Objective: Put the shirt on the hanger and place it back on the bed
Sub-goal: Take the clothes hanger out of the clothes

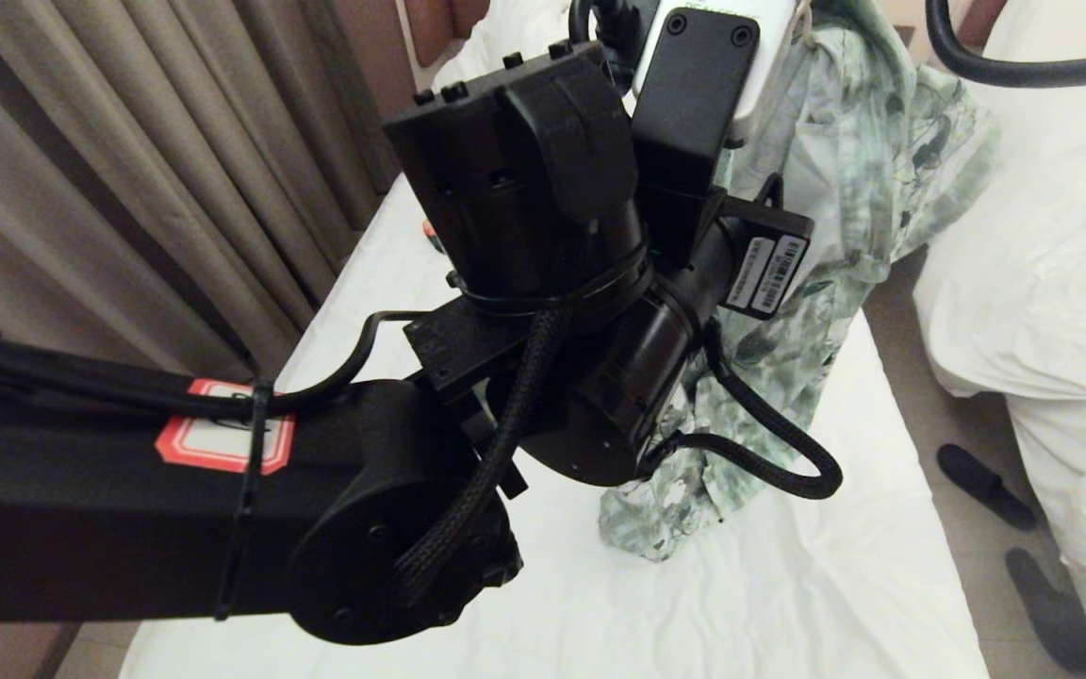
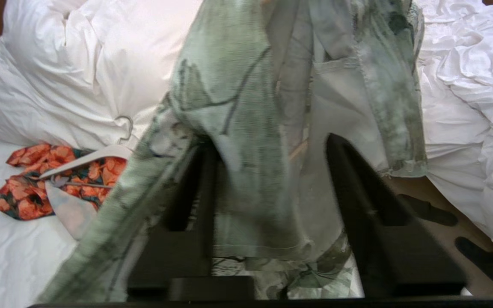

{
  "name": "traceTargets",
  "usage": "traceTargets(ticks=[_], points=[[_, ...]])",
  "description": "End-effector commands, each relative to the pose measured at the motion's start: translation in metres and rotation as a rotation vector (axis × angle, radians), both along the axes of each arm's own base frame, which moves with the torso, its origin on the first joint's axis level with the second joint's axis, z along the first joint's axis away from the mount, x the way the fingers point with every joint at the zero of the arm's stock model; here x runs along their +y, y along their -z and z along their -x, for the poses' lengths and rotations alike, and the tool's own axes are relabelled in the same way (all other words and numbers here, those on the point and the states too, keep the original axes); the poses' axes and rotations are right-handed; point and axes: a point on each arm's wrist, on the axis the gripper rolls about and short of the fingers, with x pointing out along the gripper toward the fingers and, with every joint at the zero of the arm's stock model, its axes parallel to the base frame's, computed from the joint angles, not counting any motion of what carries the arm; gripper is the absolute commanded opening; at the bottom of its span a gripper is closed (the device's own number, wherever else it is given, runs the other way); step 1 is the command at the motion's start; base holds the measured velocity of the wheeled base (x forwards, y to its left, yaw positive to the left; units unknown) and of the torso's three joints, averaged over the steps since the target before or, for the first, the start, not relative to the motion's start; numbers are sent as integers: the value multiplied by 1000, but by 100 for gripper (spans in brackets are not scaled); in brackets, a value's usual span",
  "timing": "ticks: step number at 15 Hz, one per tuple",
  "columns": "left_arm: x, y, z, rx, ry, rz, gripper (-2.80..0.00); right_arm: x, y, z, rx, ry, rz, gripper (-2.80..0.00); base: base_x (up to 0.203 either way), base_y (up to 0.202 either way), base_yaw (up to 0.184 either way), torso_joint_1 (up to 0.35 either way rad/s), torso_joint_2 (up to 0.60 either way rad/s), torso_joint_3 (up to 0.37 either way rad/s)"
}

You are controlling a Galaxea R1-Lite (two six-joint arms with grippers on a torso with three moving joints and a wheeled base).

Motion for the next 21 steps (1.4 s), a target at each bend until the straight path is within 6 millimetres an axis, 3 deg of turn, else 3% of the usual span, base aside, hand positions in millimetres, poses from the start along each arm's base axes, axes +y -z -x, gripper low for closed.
traceTargets(ticks=[1, 7, 11, 13, 17, 21], points=[[1, -3, 0, -10, -6, 5, -280, -5, -4, 7, -9, 0, -6, -280, 0, 0, 0, 0, 0, 0], [9, -16, 3, -28, -22, 29, -280, -13, -8, 20, -3, -10, -3, -280, 0, 0, 0, 0, 0, 0], [35, -32, 14, -43, -52, 51, -280, -21, -6, 14, 6, 28, 4, -280, 0, 0, 0, 0, 0, 0], [54, -27, 8, -33, -94, 31, -280, -23, -4, 15, 11, 33, 9, -280, 0, 0, 0, 0, 0, 0], [84, 7, -8, 19, -180, -42, -280, -25, -5, 18, 8, 33, 6, -280, 0, 0, 0, 0, 0, 0], [120, 14, -42, 1, -299, -33, -280, -27, -4, 21, 13, 32, 12, -280, 0, 0, 0, 0, 0, 0]])
